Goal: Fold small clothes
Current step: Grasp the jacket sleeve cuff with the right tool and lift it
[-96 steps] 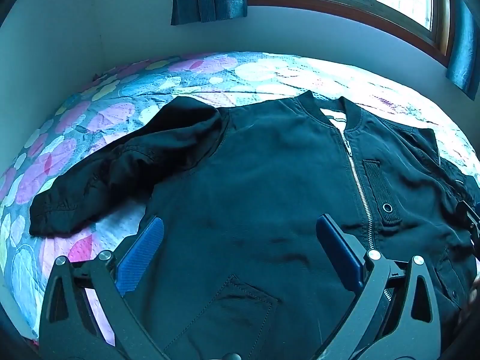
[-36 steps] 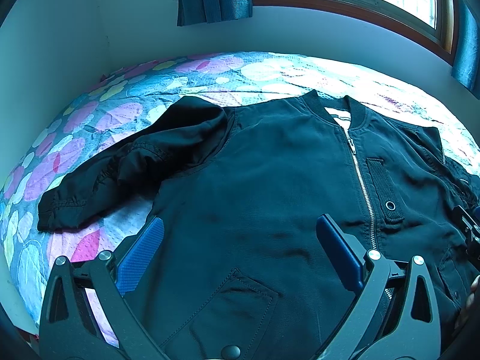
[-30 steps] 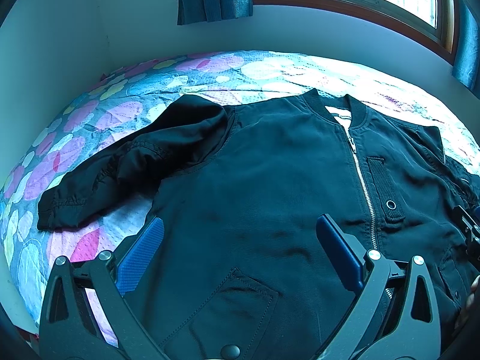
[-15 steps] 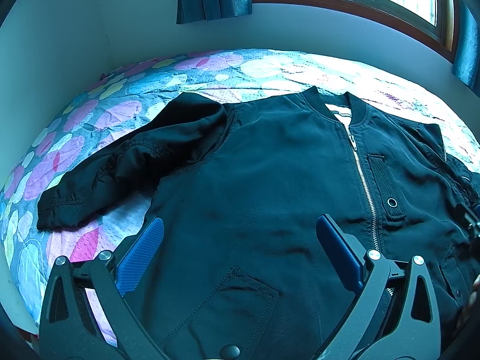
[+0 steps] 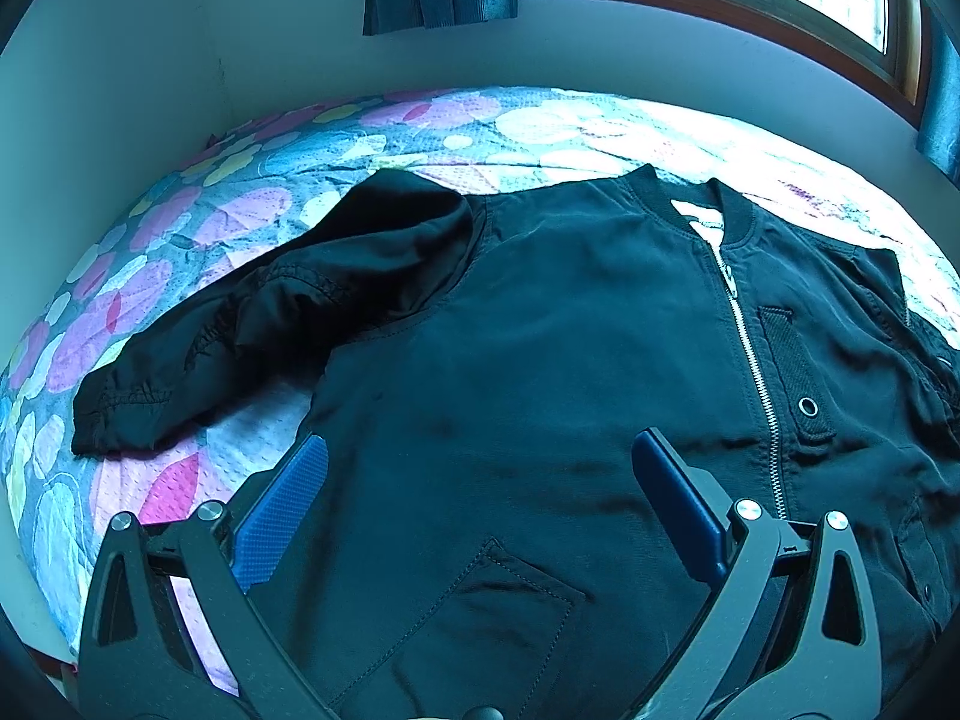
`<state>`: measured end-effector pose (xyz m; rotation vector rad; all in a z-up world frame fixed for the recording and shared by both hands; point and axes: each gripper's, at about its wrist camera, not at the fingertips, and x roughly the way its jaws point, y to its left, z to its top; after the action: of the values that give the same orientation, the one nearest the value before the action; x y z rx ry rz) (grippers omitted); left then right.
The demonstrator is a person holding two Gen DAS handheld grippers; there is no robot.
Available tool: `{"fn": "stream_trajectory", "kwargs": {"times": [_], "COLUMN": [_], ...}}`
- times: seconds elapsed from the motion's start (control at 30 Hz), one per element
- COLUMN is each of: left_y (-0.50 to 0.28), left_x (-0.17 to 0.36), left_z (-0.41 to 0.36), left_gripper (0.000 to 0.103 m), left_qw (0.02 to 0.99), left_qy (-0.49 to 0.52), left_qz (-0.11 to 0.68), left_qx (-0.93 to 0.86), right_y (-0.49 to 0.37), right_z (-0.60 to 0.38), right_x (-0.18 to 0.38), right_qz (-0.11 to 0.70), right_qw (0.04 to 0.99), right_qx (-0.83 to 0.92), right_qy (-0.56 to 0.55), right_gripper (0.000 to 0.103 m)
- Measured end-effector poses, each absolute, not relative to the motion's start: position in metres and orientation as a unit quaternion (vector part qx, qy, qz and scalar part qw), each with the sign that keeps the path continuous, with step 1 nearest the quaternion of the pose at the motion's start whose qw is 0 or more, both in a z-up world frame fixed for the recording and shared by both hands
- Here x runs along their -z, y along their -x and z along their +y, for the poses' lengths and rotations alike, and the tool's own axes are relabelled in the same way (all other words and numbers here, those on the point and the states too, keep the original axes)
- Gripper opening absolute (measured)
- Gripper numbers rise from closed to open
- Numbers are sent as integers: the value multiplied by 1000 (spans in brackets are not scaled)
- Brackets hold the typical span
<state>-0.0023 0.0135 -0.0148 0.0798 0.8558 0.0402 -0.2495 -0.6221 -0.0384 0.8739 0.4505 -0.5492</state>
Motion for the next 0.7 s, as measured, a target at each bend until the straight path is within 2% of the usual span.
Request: {"fn": "stream_trajectory", "kwargs": {"times": [0.2,0.27,0.3,0.5,0.57,0.6,0.63,0.7], "left_y": [-2,-3,-3,-5,-5,-5,-5,-5], "left_x": [22,22,22,27,29,29,30,31], "left_z": [10,10,10,7,7,7,6,6], "left_gripper": [101,101,101,101,101,101,101,101], "left_qw": [903,902,902,897,896,895,895,894], "left_qy": [-47,-49,-50,-53,-53,-52,-52,-53], "left_qz": [426,428,428,437,440,441,442,444], "left_qx": [-27,-30,-32,-37,-36,-36,-35,-35], "right_y": [280,278,274,262,258,254,248,252], "right_z": [-690,-695,-696,-701,-703,-703,-703,-698], "right_x": [90,105,109,107,107,109,115,122], "right_qz": [204,202,199,182,189,199,206,198], "right_qw": [785,774,770,765,768,768,764,758], "right_qx": [283,274,267,267,274,267,253,233], "right_qy": [-512,-534,-545,-557,-548,-547,-556,-575], "right_gripper": [96,86,75,73,53,33,23,15]}}
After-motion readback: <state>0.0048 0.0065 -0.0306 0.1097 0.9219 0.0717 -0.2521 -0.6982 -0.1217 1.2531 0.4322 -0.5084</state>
